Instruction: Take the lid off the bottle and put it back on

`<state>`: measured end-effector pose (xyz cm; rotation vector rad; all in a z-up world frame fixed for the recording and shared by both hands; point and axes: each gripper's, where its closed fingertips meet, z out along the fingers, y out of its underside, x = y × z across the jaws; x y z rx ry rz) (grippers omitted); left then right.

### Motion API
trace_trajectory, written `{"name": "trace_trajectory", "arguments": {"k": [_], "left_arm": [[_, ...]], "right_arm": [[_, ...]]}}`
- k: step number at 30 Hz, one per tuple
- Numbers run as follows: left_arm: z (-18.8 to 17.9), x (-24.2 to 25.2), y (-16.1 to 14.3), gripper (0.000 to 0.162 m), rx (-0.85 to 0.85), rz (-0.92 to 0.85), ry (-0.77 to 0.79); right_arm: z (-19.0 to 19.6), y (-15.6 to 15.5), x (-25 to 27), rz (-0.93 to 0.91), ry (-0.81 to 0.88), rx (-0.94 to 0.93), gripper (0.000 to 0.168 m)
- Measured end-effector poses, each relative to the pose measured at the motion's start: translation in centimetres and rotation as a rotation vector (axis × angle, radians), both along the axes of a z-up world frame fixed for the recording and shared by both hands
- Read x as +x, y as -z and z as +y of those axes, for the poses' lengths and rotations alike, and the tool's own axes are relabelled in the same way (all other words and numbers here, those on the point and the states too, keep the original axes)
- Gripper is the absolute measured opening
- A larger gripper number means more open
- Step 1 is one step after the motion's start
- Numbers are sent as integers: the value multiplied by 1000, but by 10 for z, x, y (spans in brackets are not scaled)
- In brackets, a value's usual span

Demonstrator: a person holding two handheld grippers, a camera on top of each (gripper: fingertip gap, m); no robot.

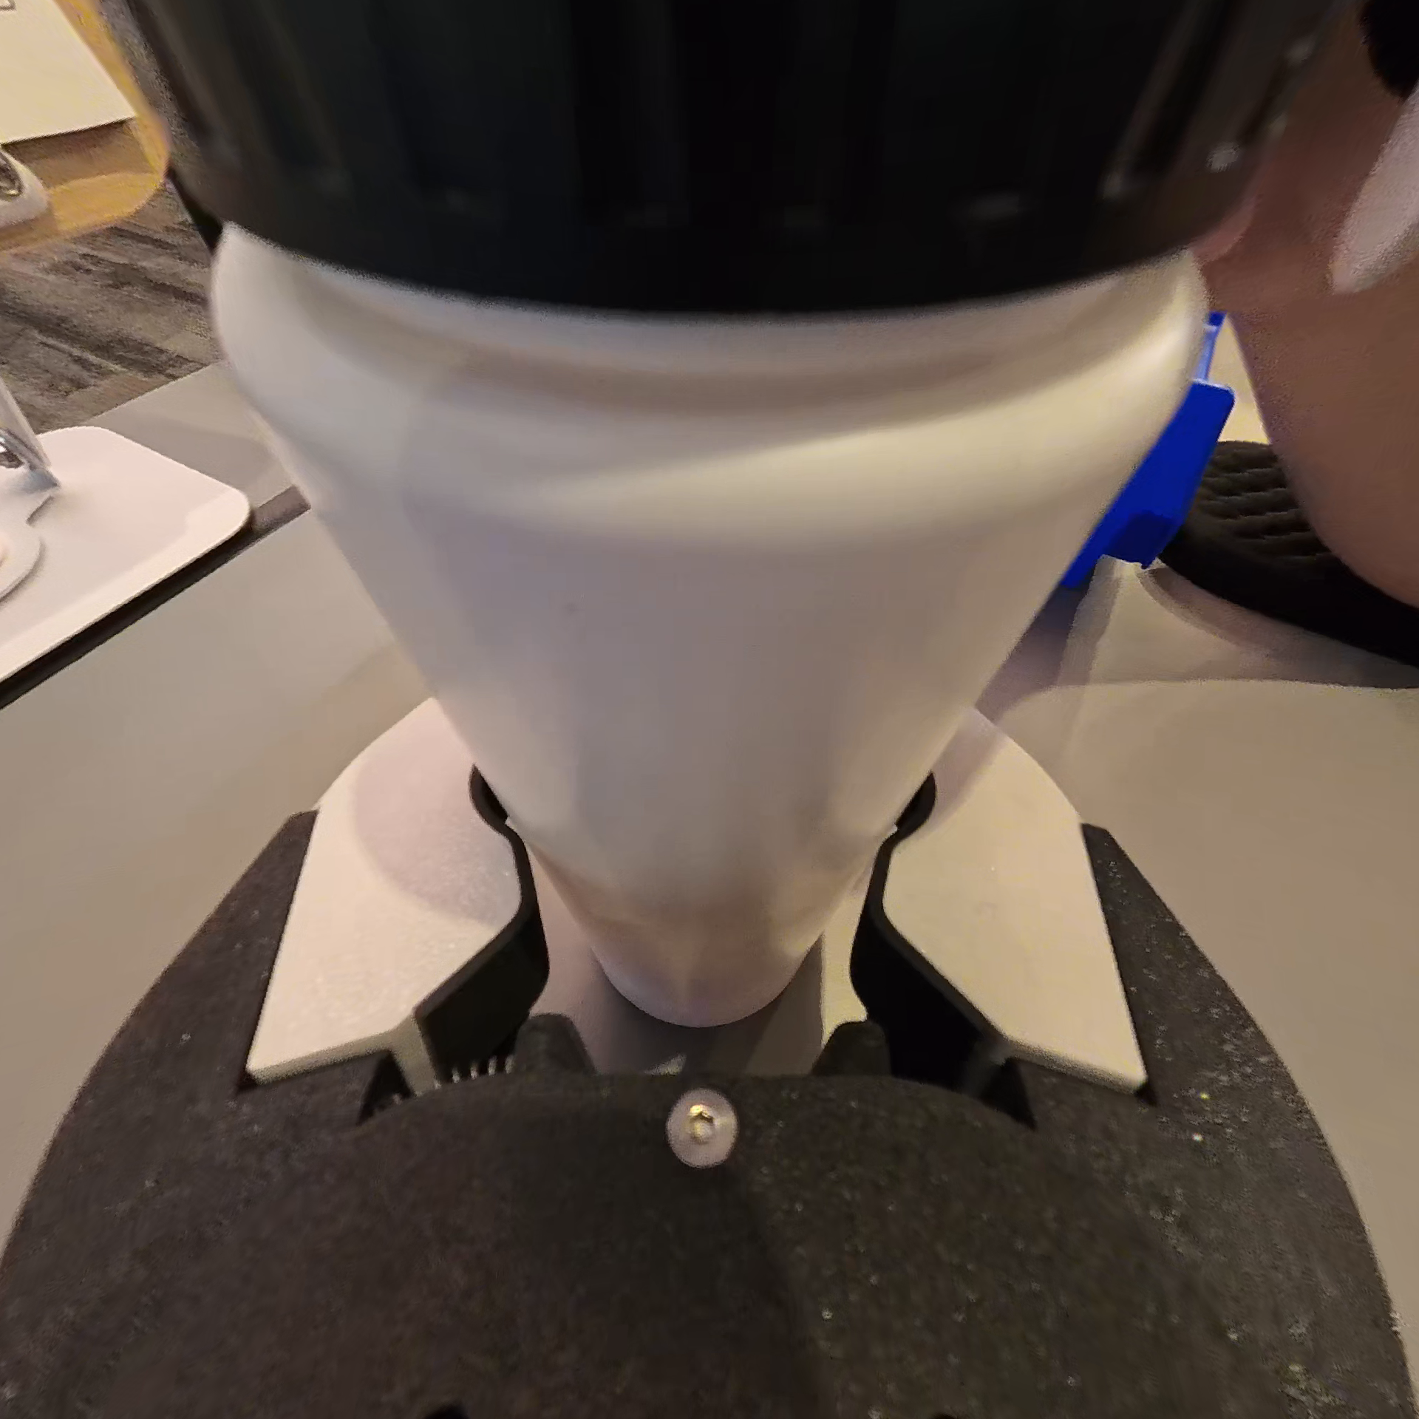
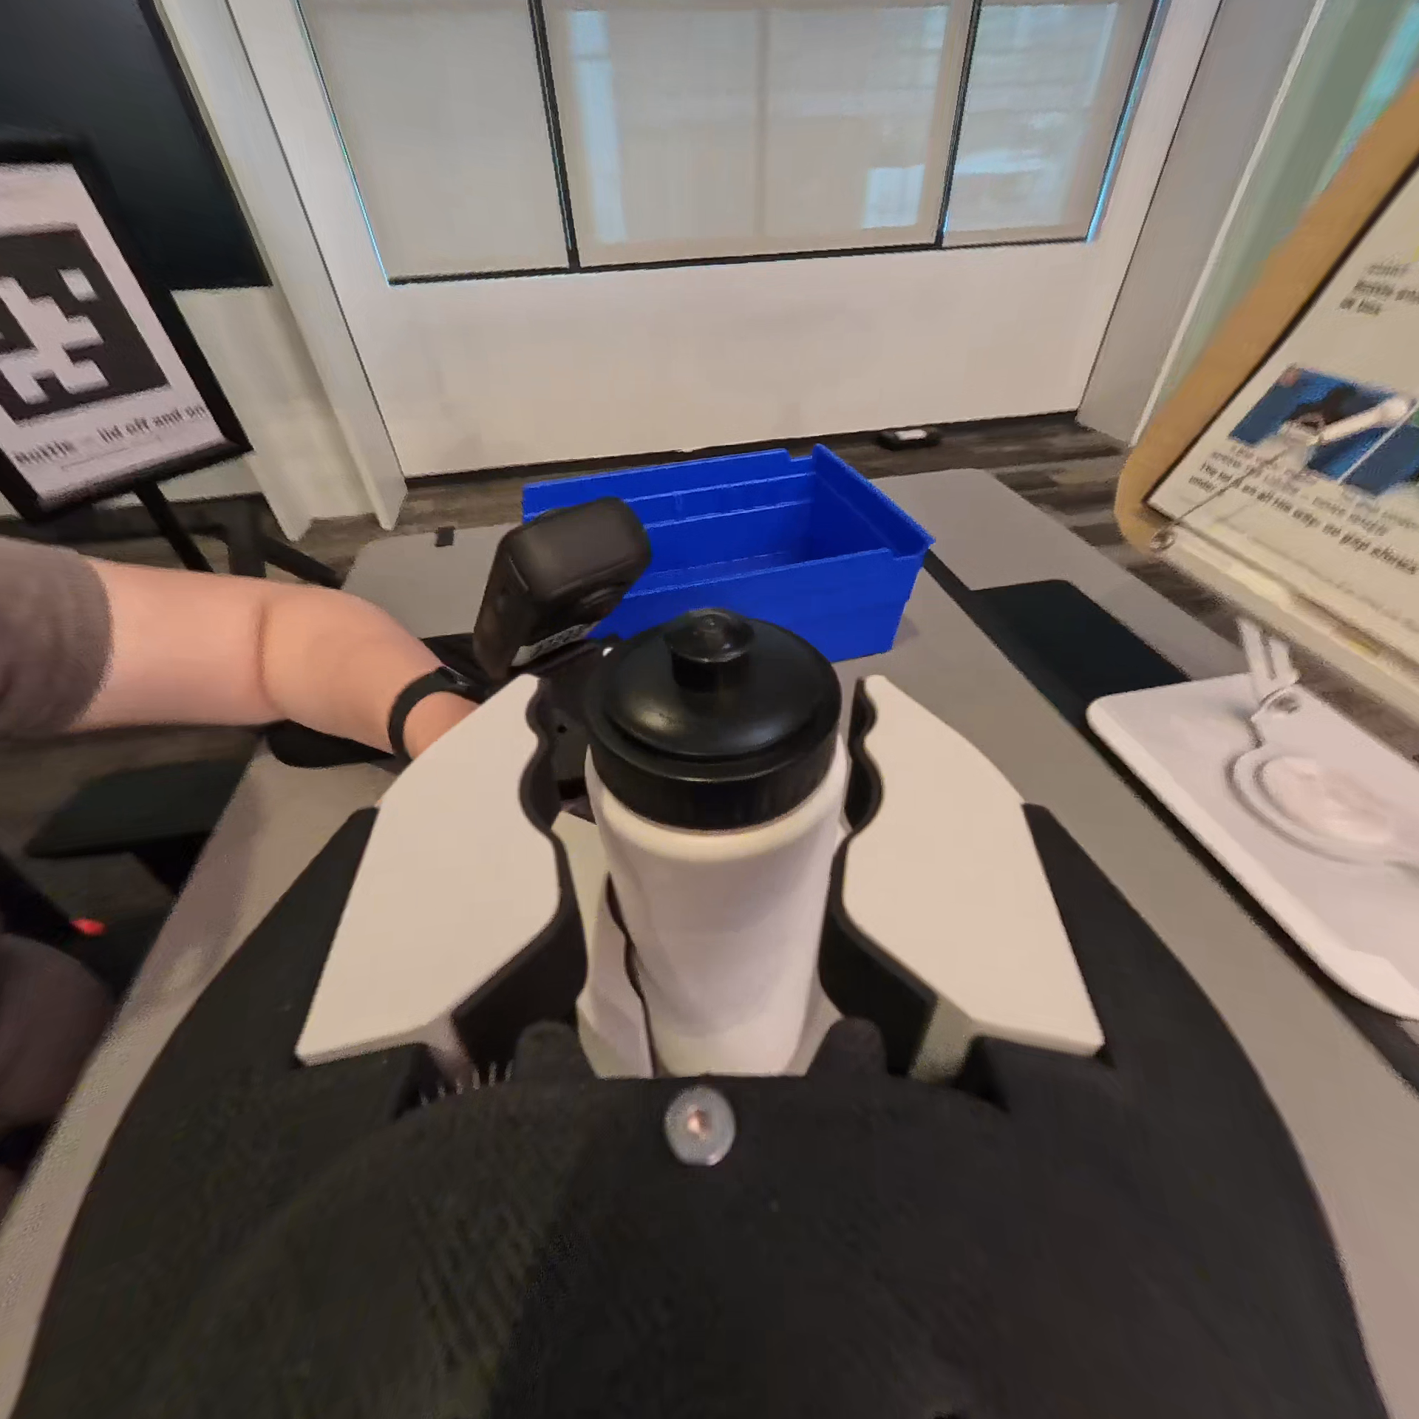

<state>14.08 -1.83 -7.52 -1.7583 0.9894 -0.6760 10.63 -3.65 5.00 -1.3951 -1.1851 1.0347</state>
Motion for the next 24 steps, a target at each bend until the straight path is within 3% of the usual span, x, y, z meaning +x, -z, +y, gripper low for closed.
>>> {"name": "trace_trajectory", "arguments": {"k": [5,10,17,21,24], "left_arm": [[-2,2,0,100,0,4,12],[0,0,0,100,-10,0,-18],[5,-7,0,100,-35,5,-113],[2,-4,1,100,-18,19,-73],[-2,2,1,100,-5,18,-33]], "right_arm": [[-1,7,-5,-100,68,200,65],[2,7,-7,-104,138,156,66],[8,4,-13,-69,411,113,65],[6,0,-12,-35,307,43,65],[8,-3,-6,-14,191,-14,77]]}}
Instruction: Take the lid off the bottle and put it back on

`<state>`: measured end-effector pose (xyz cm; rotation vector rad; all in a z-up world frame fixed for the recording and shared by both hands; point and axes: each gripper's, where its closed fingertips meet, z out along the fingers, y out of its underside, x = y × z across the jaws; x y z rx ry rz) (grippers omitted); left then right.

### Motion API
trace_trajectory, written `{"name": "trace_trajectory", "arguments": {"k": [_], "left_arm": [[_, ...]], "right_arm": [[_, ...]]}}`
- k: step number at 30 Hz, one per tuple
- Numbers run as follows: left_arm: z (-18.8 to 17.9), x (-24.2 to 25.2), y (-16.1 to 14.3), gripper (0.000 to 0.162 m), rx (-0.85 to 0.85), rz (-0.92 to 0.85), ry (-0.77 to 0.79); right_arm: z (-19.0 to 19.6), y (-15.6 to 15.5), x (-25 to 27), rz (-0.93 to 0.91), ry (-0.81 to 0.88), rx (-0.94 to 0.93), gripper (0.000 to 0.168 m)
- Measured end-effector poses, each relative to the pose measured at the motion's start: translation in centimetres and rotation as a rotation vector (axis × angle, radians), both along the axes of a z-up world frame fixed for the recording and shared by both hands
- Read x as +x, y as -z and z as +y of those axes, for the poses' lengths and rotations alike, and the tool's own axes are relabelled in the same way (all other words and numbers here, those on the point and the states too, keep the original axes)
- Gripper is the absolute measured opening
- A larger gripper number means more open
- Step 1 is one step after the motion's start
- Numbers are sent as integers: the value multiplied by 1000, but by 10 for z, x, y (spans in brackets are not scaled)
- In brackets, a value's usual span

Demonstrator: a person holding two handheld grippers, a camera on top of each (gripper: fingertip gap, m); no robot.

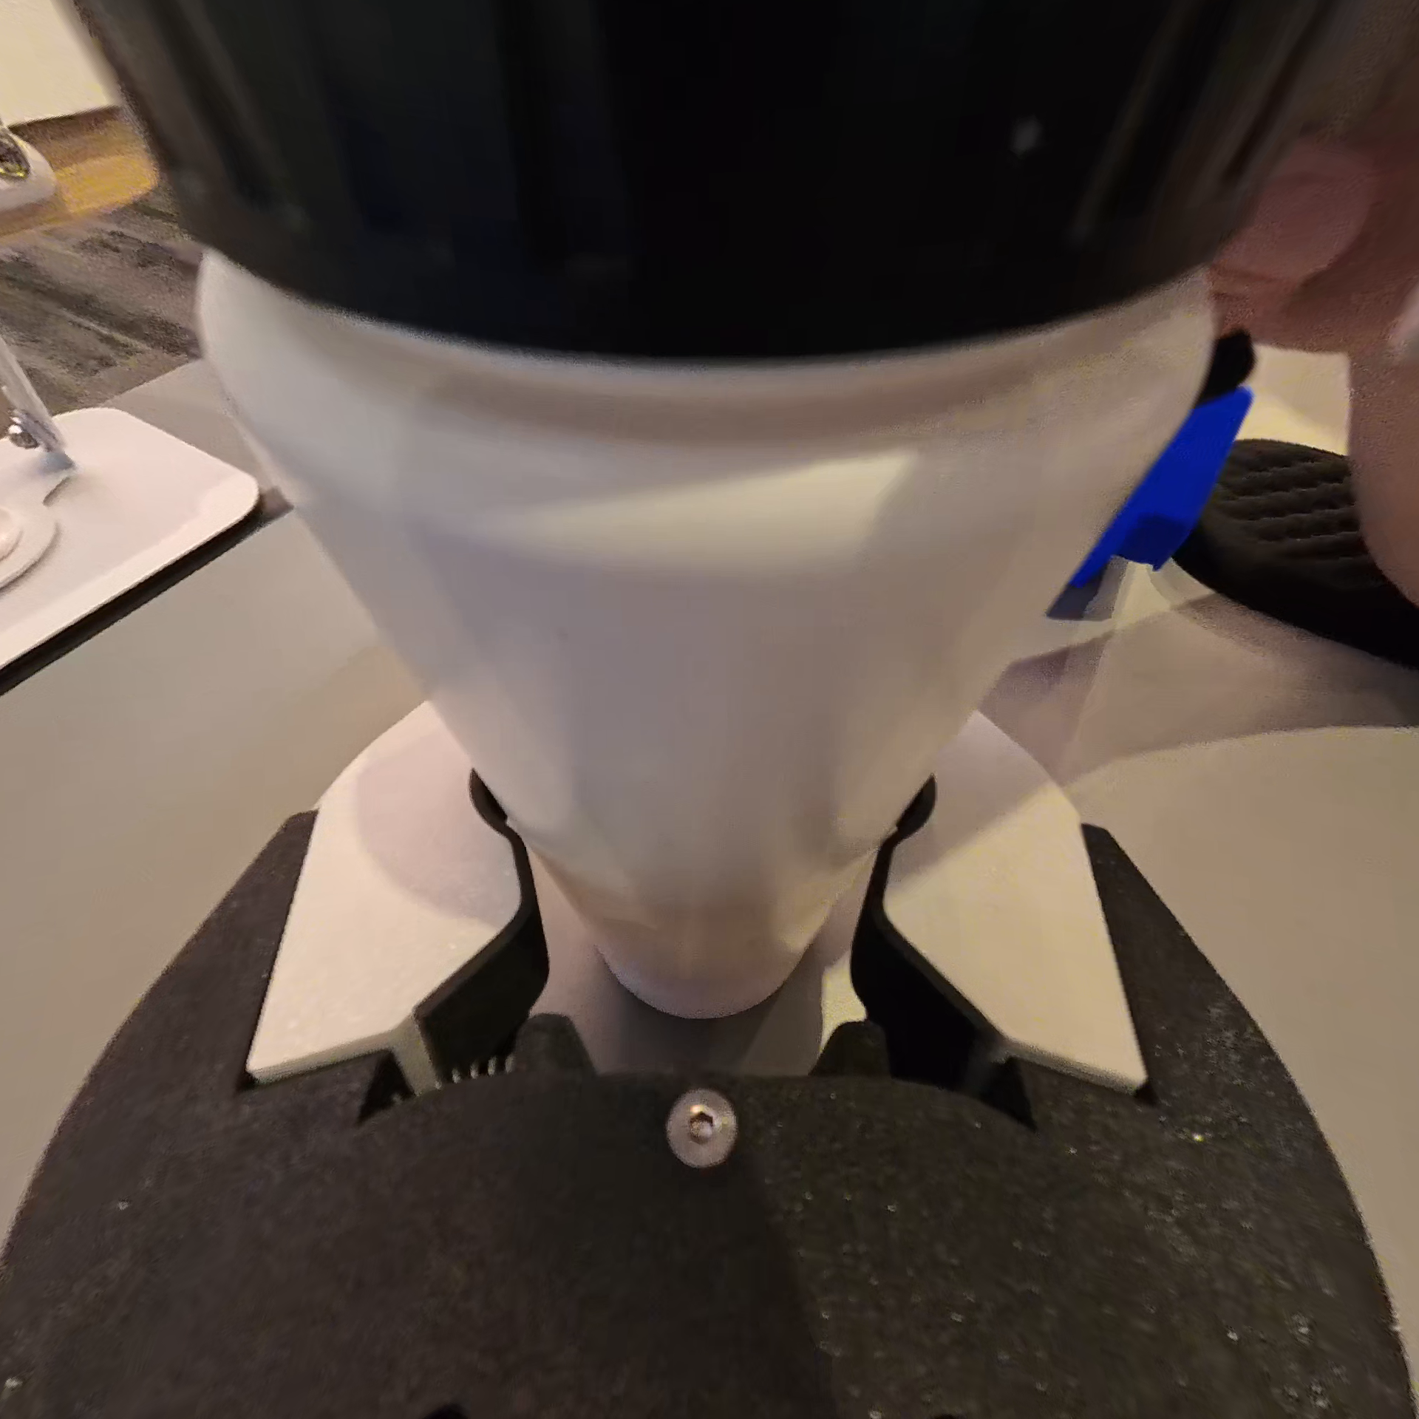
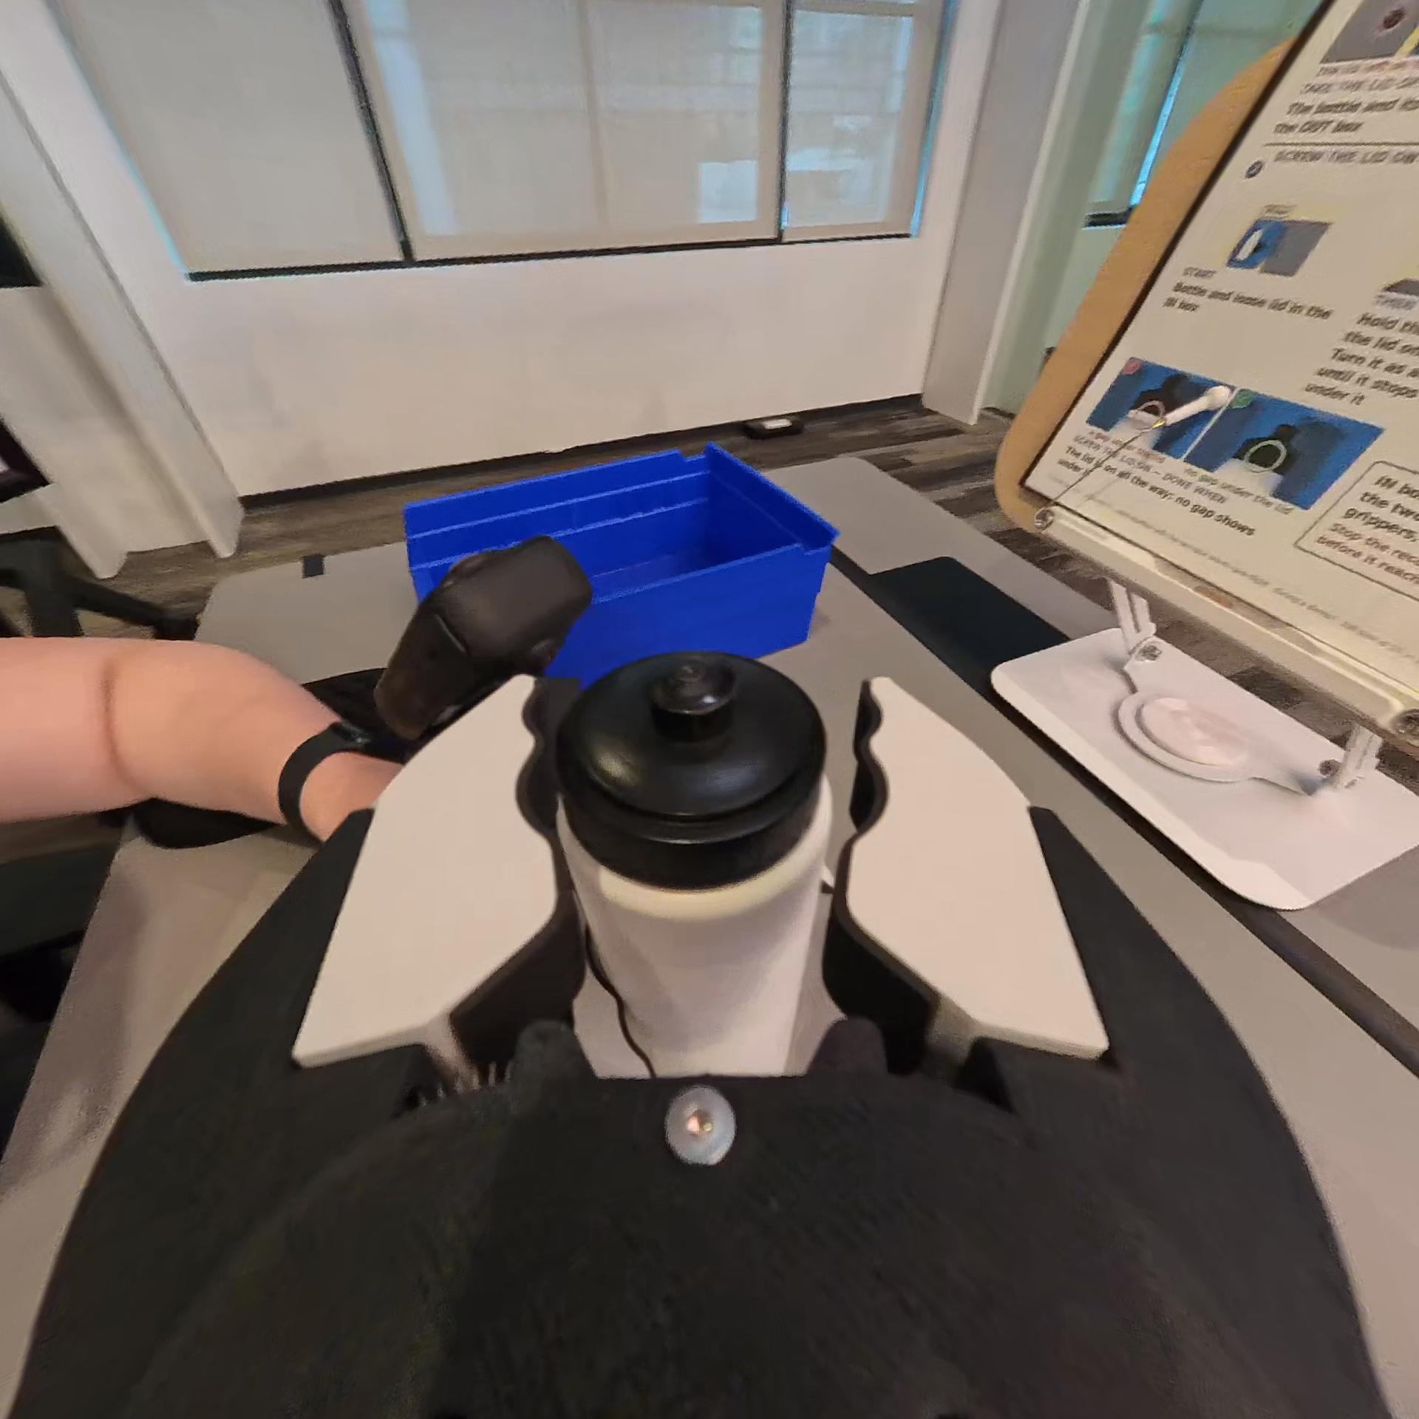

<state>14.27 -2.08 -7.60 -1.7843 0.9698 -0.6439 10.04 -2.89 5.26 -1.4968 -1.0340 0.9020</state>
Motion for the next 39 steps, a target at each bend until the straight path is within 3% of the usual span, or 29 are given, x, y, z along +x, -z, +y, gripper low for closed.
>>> {"name": "trace_trajectory", "arguments": {"k": [6,16,19,24,28,32,39], "left_arm": [[-3,3,0,100,-1,-13,46],[-29,16,1,99,-1,9,261],[-24,16,0,99,-16,0,210],[-4,-1,0,99,-68,8,18],[1,-8,2,99,-74,30,-45],[1,-8,1,100,-80,25,-35],[-23,8,-2,100,-281,-113,185]], "right_arm": [[-8,16,4,-120,-156,63,76],[-30,16,13,-98,-371,74,71],[-23,16,12,-117,-308,53,71],[-2,15,-1,-119,-20,-17,71],[1,15,-5,-113,134,13,71],[4,15,-2,-83,114,-39,71],[14,16,12,17,-25,-276,71]]}}
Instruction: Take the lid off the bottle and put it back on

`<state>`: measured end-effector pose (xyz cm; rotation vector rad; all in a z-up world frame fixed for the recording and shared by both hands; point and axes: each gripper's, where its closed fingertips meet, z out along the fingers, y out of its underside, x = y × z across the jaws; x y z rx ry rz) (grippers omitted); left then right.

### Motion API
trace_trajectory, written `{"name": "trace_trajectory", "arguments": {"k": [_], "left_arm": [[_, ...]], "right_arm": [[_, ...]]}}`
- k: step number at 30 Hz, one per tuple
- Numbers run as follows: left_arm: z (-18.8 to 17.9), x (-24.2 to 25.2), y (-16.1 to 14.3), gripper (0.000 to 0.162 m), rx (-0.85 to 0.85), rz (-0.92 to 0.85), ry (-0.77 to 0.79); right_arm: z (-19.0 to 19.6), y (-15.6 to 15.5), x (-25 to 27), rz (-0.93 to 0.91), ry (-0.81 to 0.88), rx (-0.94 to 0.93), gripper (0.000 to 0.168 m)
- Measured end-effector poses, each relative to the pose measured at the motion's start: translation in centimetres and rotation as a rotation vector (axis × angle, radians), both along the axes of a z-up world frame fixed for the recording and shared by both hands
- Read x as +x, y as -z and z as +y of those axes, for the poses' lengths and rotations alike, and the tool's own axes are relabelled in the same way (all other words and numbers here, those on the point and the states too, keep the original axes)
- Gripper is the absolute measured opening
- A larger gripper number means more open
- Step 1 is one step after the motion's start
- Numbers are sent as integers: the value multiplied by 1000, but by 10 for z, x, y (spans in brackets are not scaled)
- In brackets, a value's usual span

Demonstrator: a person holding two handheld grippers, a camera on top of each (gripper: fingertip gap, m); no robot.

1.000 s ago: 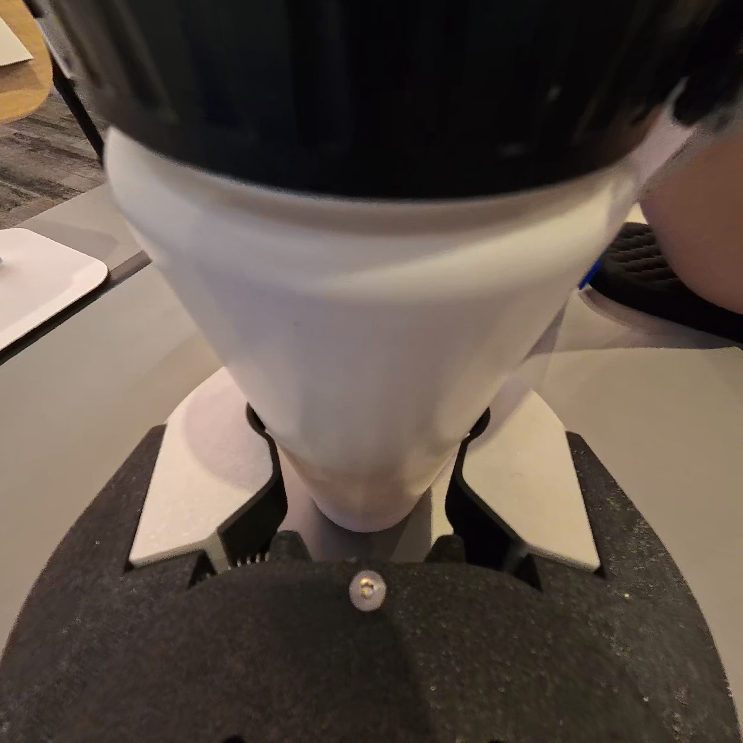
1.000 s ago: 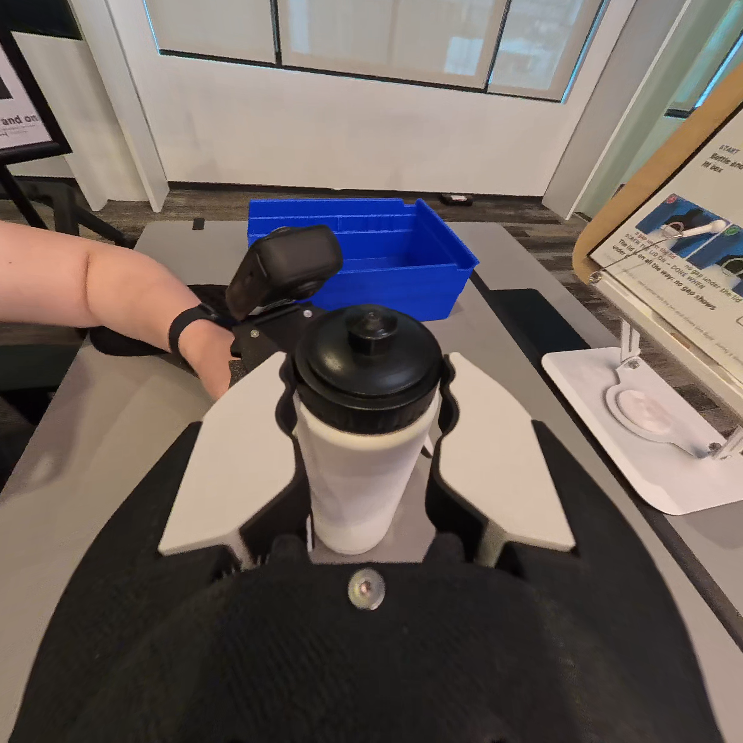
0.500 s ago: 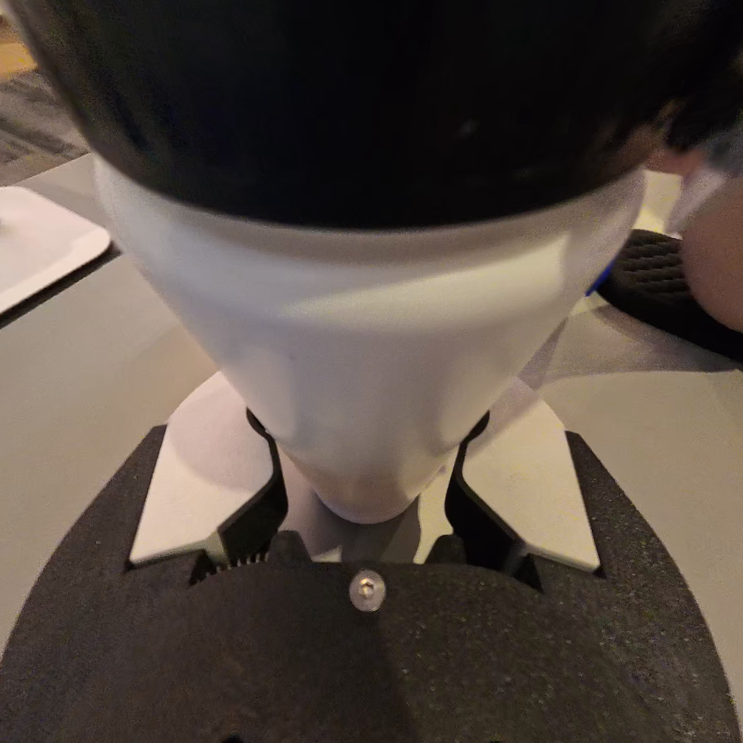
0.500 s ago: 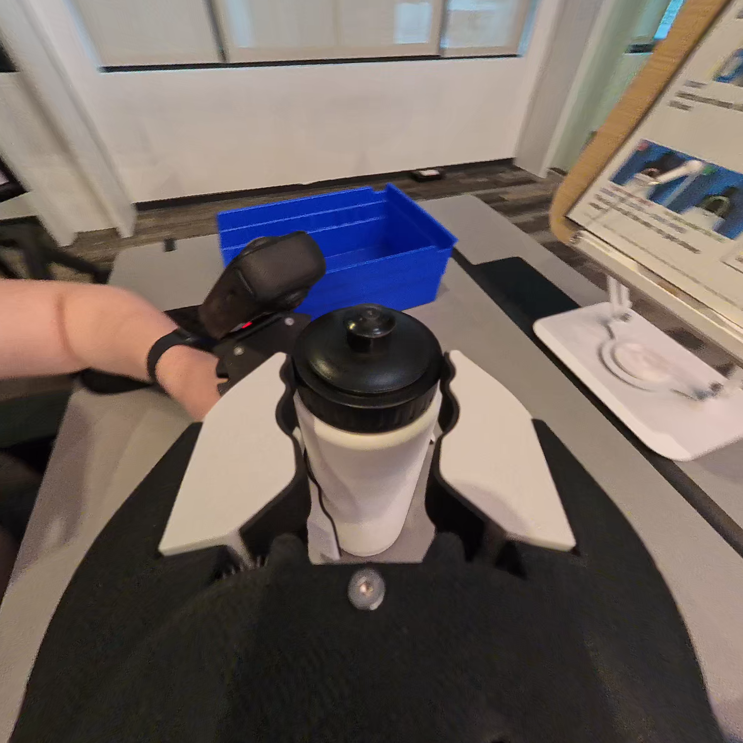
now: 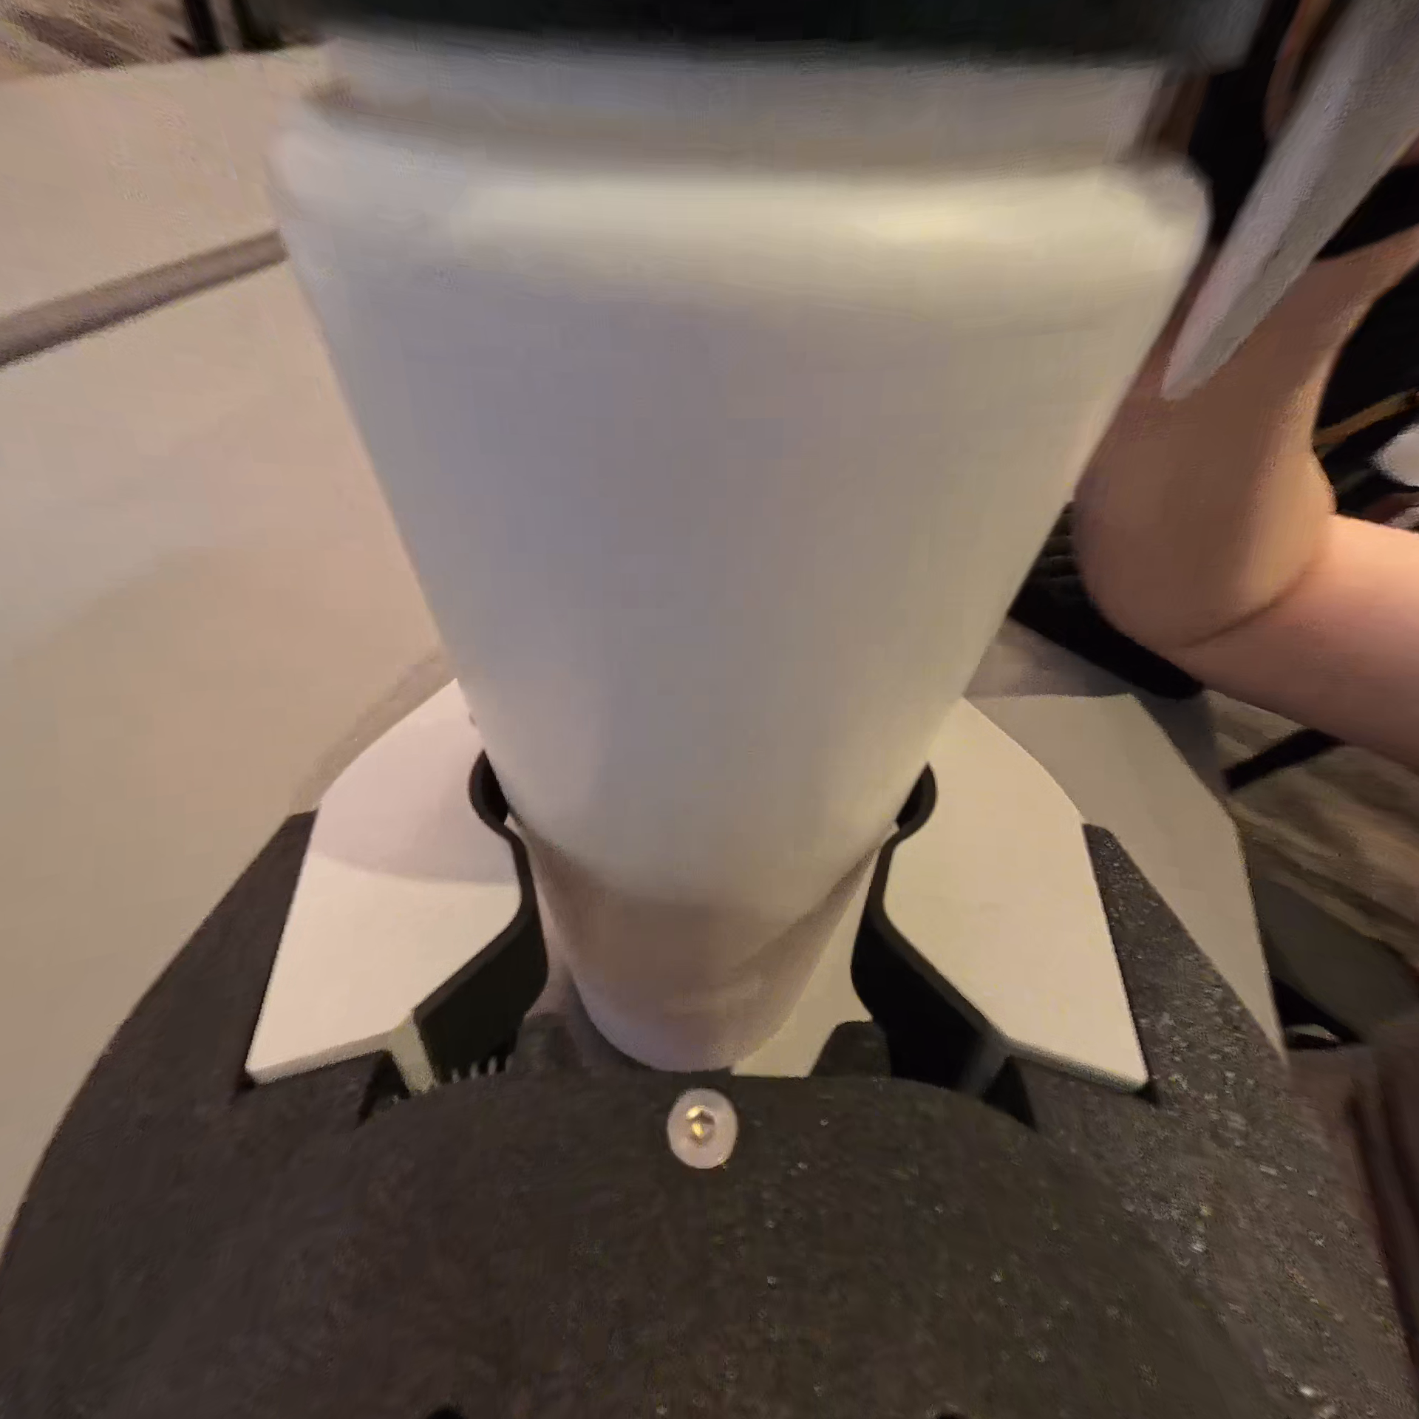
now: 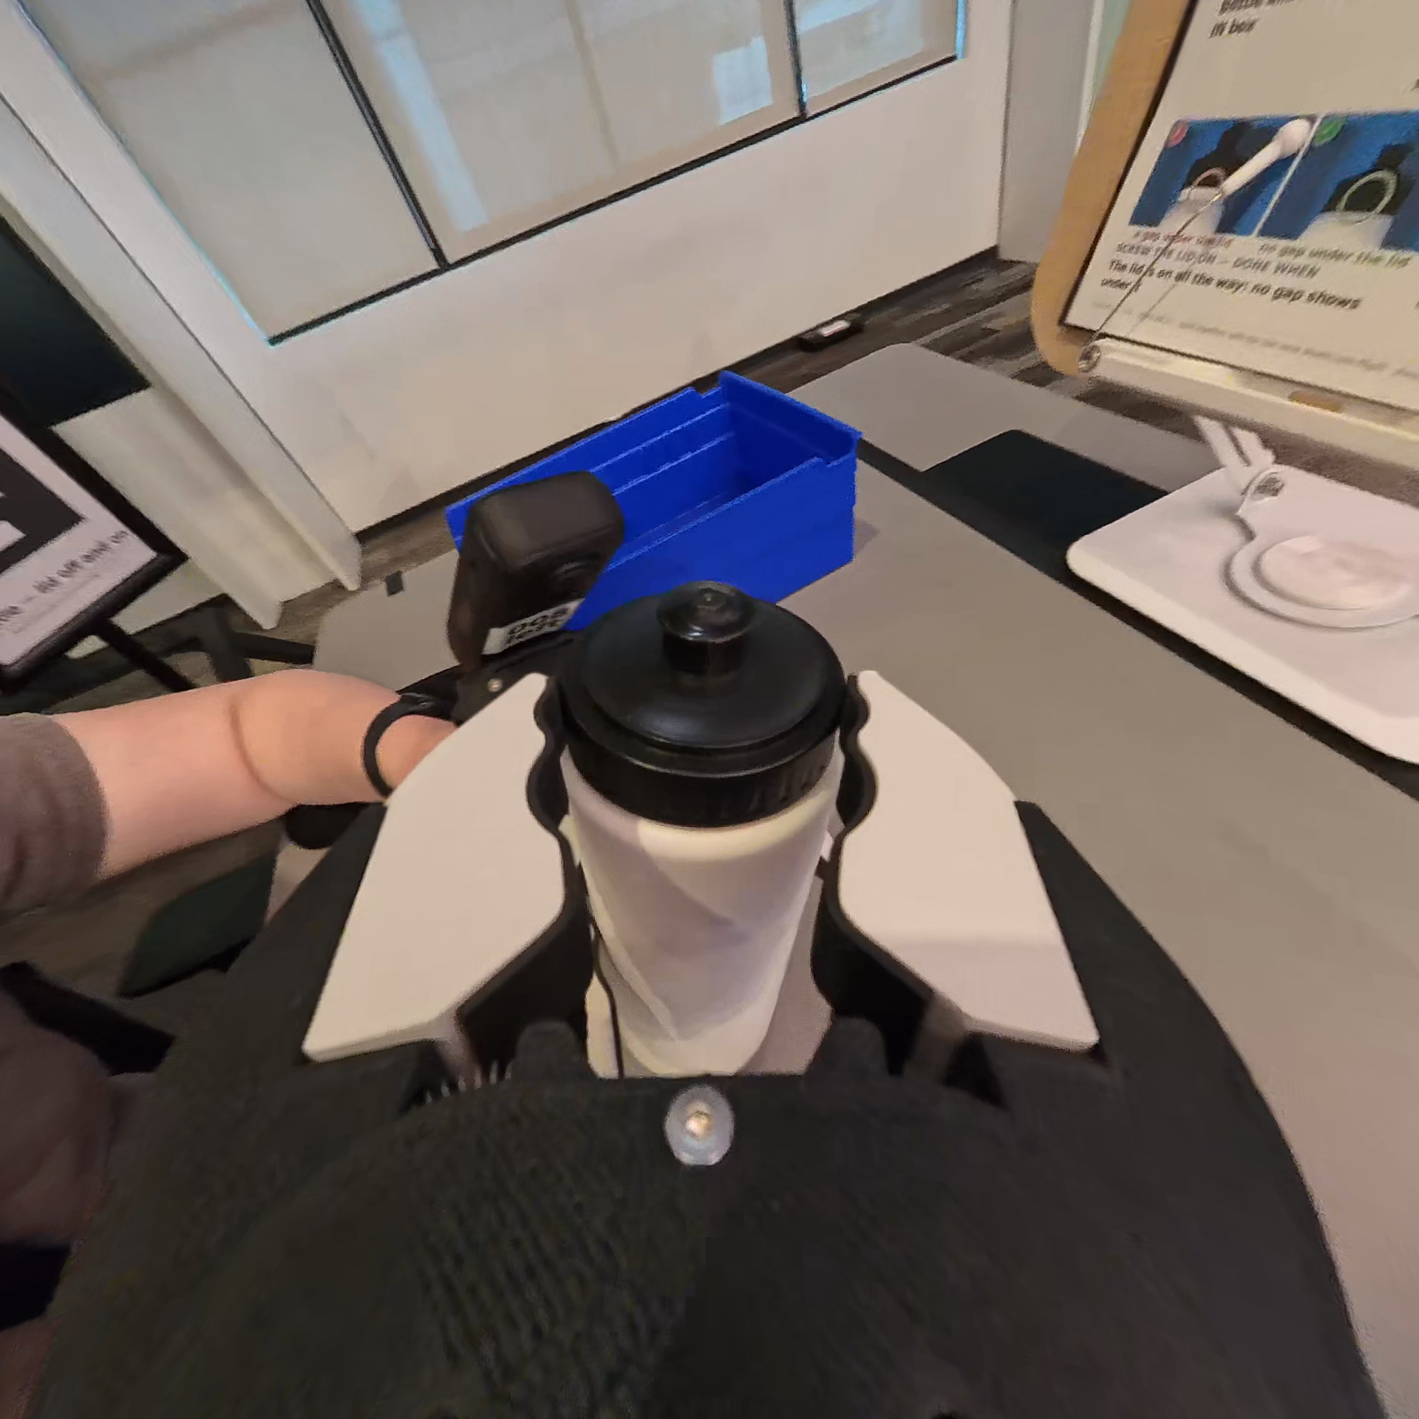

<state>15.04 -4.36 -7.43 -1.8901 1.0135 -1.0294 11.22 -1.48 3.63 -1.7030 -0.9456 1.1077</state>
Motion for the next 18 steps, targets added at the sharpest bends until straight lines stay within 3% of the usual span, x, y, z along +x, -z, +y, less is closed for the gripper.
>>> {"name": "trace_trajectory", "arguments": {"k": [7,13,18], "left_arm": [[-28,12,3,101,-209,-106,222],[-23,12,5,100,-215,-72,175],[-9,7,6,100,-83,-6,64]], "right_arm": [[2,8,3,67,-90,-168,71],[7,8,4,25,4,-121,71],[1,2,0,-17,99,-27,70]]}}
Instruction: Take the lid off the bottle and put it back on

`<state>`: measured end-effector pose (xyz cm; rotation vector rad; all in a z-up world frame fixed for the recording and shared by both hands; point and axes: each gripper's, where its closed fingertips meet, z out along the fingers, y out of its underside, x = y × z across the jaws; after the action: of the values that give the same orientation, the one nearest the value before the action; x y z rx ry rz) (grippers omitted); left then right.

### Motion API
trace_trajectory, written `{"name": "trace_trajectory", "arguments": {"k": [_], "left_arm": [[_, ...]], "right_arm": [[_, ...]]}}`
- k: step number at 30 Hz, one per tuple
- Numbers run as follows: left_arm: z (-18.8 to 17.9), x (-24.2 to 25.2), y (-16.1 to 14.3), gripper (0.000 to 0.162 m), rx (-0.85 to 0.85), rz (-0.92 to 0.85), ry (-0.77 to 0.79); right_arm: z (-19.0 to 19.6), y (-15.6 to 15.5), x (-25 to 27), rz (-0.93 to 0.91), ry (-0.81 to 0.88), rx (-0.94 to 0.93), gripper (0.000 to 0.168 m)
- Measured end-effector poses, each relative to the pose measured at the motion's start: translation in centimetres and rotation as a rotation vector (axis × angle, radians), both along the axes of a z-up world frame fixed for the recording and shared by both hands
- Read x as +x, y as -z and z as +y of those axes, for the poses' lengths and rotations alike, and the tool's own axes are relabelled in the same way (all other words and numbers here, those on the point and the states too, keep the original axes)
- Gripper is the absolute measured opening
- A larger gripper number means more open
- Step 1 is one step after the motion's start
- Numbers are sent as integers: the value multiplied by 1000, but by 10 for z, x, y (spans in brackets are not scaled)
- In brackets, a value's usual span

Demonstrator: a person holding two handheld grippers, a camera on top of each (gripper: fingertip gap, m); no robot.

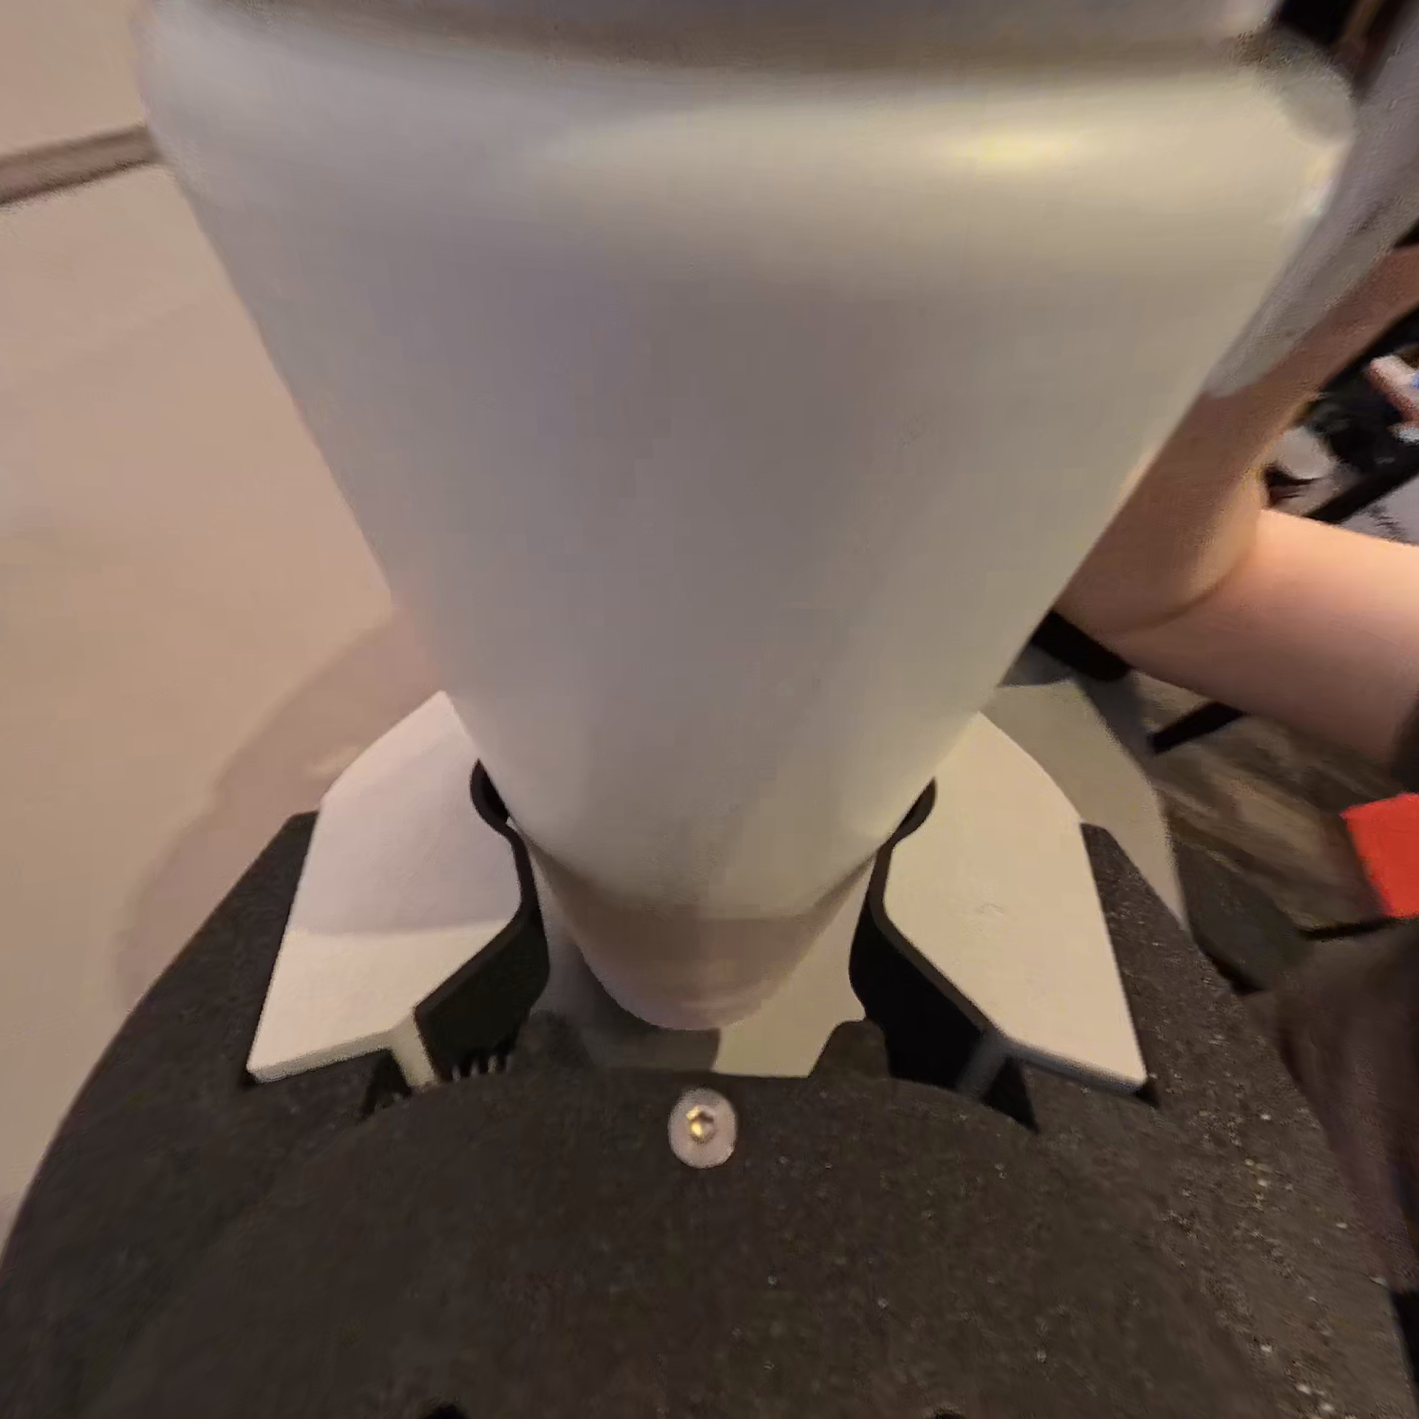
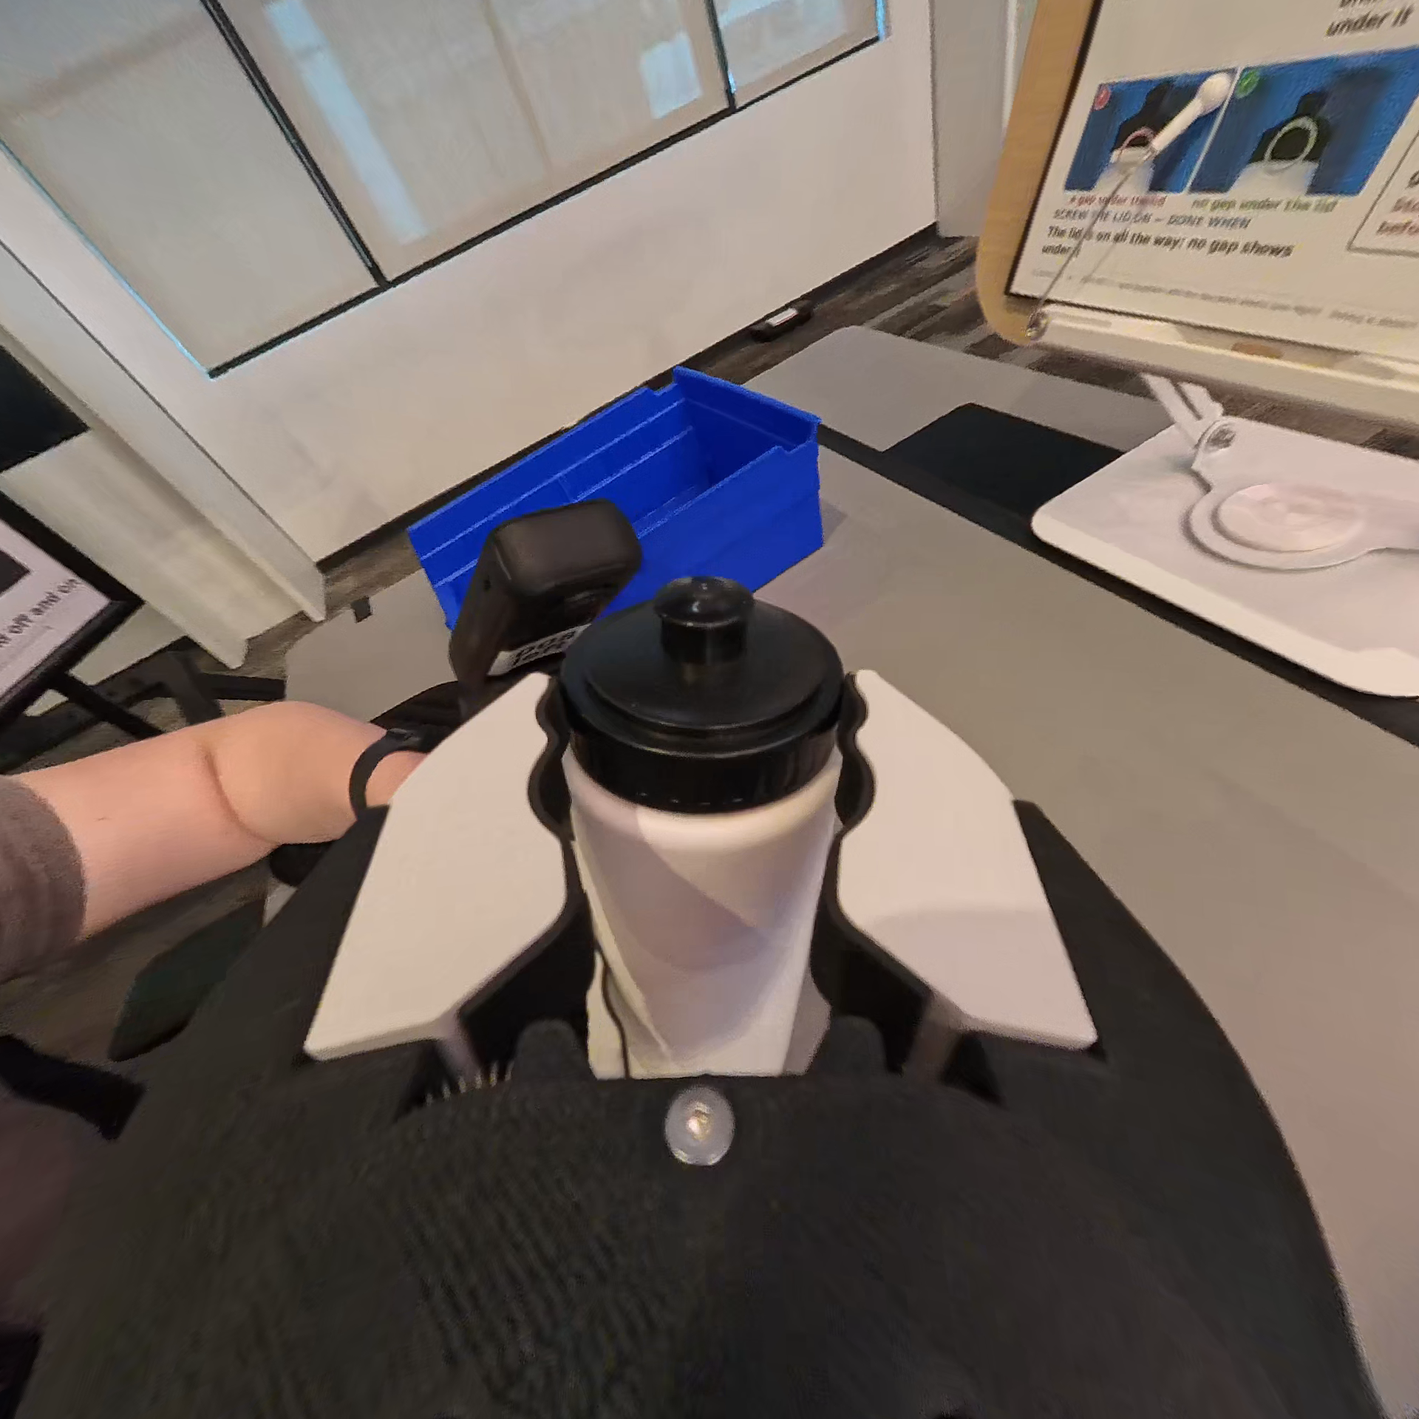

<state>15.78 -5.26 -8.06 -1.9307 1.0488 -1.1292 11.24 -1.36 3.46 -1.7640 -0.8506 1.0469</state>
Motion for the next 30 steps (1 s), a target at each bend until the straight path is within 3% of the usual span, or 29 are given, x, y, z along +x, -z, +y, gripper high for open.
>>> {"name": "trace_trajectory", "arguments": {"k": [4,9,12,17,23,30], "left_arm": [[13,-8,3,100,121,70,-76],[22,-11,6,100,342,126,-65],[19,-8,-2,106,392,78,-52],[16,-9,-24,107,388,-48,-49],[9,-4,-21,103,334,-60,-9],[-4,-3,-37,102,60,-185,79]], "right_arm": [[-5,-3,-7,-31,16,116,70],[-23,-4,-17,-89,-169,316,70],[-35,-4,-17,-94,-278,366,70],[-37,-4,-13,-65,-335,360,70],[-42,0,-14,-26,-393,285,71],[-31,-2,-15,10,-324,219,89]]}}
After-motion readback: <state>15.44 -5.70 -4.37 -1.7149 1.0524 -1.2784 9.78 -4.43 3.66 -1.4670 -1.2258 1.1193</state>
